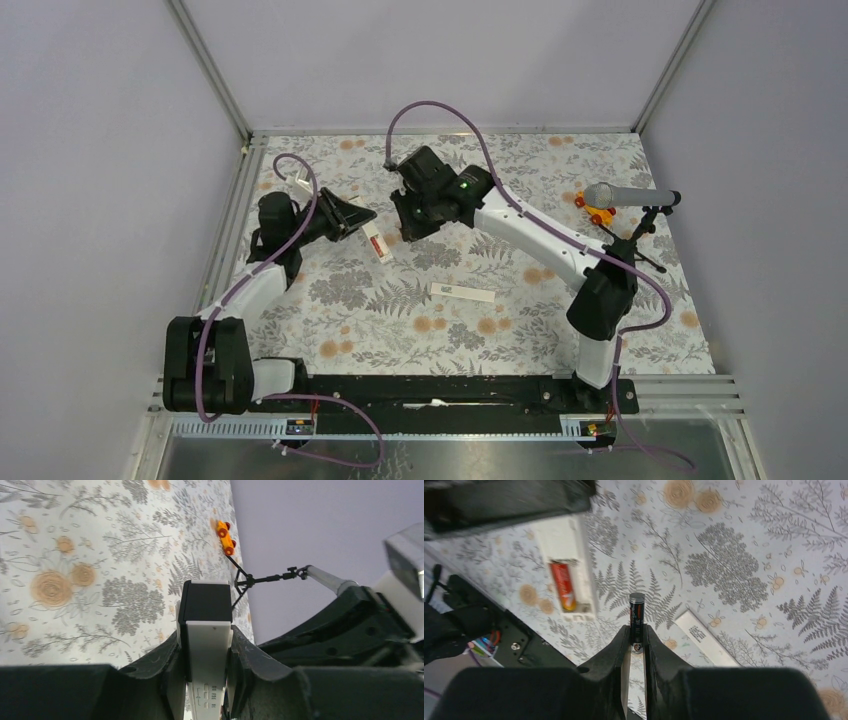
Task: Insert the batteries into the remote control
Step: Pick up the battery from the center of the board.
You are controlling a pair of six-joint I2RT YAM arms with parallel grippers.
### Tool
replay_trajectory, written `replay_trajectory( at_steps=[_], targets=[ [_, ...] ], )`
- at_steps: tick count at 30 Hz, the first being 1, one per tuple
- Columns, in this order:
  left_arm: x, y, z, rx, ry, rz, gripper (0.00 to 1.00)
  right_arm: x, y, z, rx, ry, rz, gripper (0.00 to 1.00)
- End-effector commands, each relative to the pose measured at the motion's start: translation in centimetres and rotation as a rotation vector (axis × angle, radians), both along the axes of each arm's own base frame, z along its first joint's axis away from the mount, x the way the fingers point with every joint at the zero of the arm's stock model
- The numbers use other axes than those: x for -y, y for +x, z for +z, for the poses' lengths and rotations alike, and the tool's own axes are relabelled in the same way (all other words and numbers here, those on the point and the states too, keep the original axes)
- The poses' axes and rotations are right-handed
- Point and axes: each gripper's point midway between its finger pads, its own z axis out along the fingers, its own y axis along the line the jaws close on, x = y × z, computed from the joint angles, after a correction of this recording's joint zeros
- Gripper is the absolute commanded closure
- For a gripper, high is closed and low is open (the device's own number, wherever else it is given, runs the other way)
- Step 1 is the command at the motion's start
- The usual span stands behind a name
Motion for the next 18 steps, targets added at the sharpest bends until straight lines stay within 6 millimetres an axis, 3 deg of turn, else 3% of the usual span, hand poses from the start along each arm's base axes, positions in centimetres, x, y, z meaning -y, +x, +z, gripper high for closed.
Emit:
replay_trajectory(
  at_steps=[1, 8, 18],
  targets=[
    [1.6, 0.6, 2.8, 0.074, -0.083, -0.033, 1.0, -1.3, -1.5, 5.1, -0.022, 0.145, 0.03, 0.88],
    [3.0, 0.7, 3.0, 0.051, -0.14, -0.025, 1.0, -2.0, -1.6, 5.1, -0.067, 0.156, 0.009, 0.88],
    [3.2, 0.9, 3.4, 0.064, -0.145, -0.016, 1.0, -2.7, -1.4, 4.8, -0.086, 0.152, 0.021, 0.87]
  ],
)
